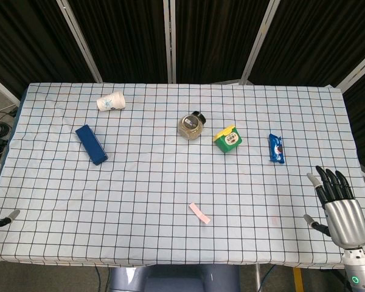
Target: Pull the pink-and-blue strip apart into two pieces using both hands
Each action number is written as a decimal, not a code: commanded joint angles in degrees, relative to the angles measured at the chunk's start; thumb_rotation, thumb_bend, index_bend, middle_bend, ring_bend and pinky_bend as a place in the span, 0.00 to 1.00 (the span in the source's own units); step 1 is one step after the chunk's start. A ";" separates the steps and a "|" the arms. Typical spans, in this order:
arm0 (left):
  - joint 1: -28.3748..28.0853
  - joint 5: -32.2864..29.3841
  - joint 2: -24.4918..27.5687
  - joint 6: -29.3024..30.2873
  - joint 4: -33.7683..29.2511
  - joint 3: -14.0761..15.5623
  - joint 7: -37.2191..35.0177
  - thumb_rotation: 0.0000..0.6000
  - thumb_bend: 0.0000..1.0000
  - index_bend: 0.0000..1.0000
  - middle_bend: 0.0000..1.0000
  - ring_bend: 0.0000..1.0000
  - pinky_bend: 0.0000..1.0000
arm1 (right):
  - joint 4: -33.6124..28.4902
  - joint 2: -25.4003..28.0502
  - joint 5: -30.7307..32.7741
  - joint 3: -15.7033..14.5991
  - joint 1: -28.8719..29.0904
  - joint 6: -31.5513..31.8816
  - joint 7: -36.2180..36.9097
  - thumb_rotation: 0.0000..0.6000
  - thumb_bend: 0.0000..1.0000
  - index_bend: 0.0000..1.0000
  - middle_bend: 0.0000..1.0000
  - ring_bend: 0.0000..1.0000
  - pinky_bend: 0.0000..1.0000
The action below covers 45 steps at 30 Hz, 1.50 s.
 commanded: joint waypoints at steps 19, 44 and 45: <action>-2.22 -4.48 -1.07 -4.42 0.39 -1.68 1.64 1.00 0.00 0.00 0.00 0.00 0.00 | -2.38 -2.40 -6.93 -2.22 20.97 -32.50 6.92 1.00 0.00 0.34 0.00 0.00 0.00; -3.52 -8.29 -1.51 -8.67 2.64 -2.25 -0.24 1.00 0.00 0.00 0.00 0.00 0.00 | 9.09 -25.31 -0.05 1.04 30.34 -42.97 -7.29 1.00 0.18 0.48 0.00 0.00 0.00; -3.53 -8.30 -1.52 -8.69 2.64 -2.26 -0.23 1.00 0.00 0.00 0.00 0.00 0.00 | 9.26 -25.36 0.21 0.99 30.29 -42.81 -7.18 1.00 0.18 0.48 0.00 0.00 0.00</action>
